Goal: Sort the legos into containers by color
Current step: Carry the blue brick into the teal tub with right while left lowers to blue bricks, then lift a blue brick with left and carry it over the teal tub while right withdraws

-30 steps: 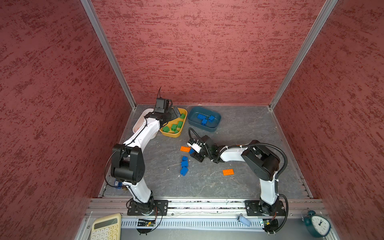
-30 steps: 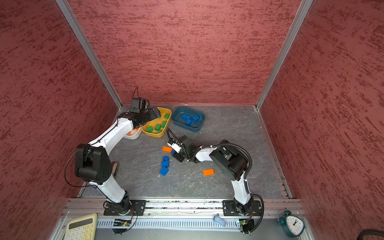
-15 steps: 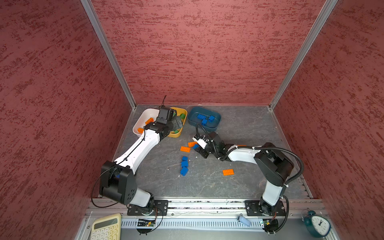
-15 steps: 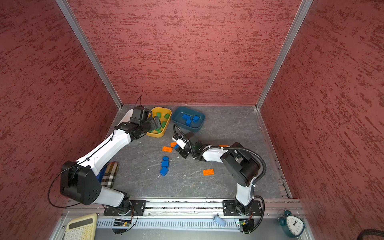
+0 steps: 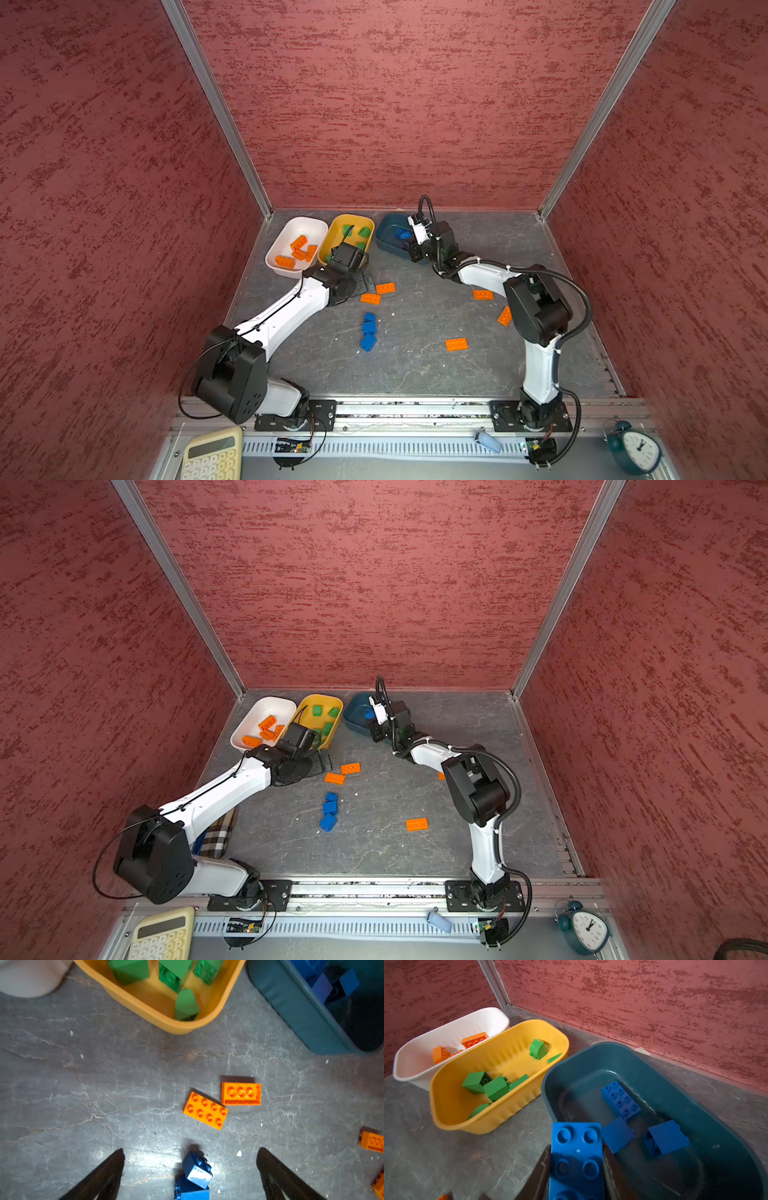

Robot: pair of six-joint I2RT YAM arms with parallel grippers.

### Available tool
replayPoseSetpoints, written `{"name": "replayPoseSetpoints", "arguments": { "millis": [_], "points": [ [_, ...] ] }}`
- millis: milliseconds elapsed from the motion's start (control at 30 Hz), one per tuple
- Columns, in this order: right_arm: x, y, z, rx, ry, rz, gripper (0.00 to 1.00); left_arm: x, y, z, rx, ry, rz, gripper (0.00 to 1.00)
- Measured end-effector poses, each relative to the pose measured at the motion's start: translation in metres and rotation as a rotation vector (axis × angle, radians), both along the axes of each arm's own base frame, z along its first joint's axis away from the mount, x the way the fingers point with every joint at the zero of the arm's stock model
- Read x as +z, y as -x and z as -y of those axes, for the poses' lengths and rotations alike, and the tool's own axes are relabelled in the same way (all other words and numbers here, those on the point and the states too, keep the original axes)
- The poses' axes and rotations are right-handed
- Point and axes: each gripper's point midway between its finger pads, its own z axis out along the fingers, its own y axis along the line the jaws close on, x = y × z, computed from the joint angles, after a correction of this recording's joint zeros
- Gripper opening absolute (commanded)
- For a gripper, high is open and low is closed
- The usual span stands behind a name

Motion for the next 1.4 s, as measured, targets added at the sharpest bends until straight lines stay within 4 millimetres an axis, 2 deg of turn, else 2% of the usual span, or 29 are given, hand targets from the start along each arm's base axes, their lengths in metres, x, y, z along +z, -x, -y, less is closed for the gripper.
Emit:
{"name": "replayPoseSetpoints", "arguments": {
  "millis": [33, 100, 167, 267, 300, 333, 367, 533, 700, 800, 900, 1067, 1200, 1300, 1400],
  "points": [
    [-0.002, -0.008, -0.002, -0.015, -0.001, -0.006, 0.31, -0.002, 0.003, 0.003, -0.009, 0.006, -0.010, 1.00],
    [-0.007, -0.024, -0.005, -0.049, -0.003, -0.027, 0.53, -0.008, 0.012, 0.011, -0.033, 0.022, -0.040, 0.98],
    [-0.010, -0.034, -0.007, -0.075, -0.004, -0.050, 0.67, -0.014, 0.021, 0.017, -0.056, 0.037, -0.072, 0.95],
    [-0.007, -0.036, -0.006, -0.096, -0.010, -0.074, 0.76, -0.026, 0.035, 0.024, -0.092, 0.049, -0.128, 0.91],
    [-0.005, -0.035, -0.005, -0.099, -0.015, -0.078, 0.82, -0.032, 0.040, 0.026, -0.108, 0.049, -0.150, 0.89],
    [-0.002, -0.034, -0.004, -0.102, -0.020, -0.080, 0.95, -0.035, 0.043, 0.028, -0.120, 0.049, -0.167, 0.88],
    [0.001, -0.031, -0.003, -0.105, -0.028, -0.083, 0.99, -0.041, 0.047, 0.030, -0.134, 0.042, -0.191, 0.86],
    [0.019, 0.000, 0.013, -0.106, -0.044, -0.092, 0.99, -0.065, 0.054, 0.033, -0.174, -0.006, -0.268, 0.71],
    [0.046, 0.028, 0.029, -0.114, -0.081, -0.062, 0.99, -0.086, 0.053, 0.033, -0.202, -0.053, -0.321, 0.58],
    [0.051, 0.040, 0.038, -0.126, -0.093, -0.057, 0.99, -0.094, 0.048, 0.034, -0.224, -0.077, -0.337, 0.47],
    [0.047, 0.048, 0.044, -0.139, -0.091, -0.067, 0.99, -0.100, 0.044, 0.037, -0.245, -0.089, -0.346, 0.37],
    [0.031, 0.056, 0.050, -0.155, -0.074, -0.100, 0.99, -0.096, 0.037, 0.042, -0.268, -0.090, -0.330, 0.26],
    [0.026, 0.064, 0.055, -0.154, -0.065, -0.107, 0.99, -0.091, 0.032, 0.045, -0.281, -0.088, -0.314, 0.24],
    [0.025, 0.073, 0.062, -0.165, -0.059, -0.108, 0.99, -0.079, 0.021, 0.053, -0.293, -0.074, -0.275, 0.24],
    [0.024, 0.082, 0.076, -0.209, -0.058, -0.095, 0.99, -0.055, -0.001, 0.067, -0.313, -0.045, -0.194, 0.25]
  ]
}}
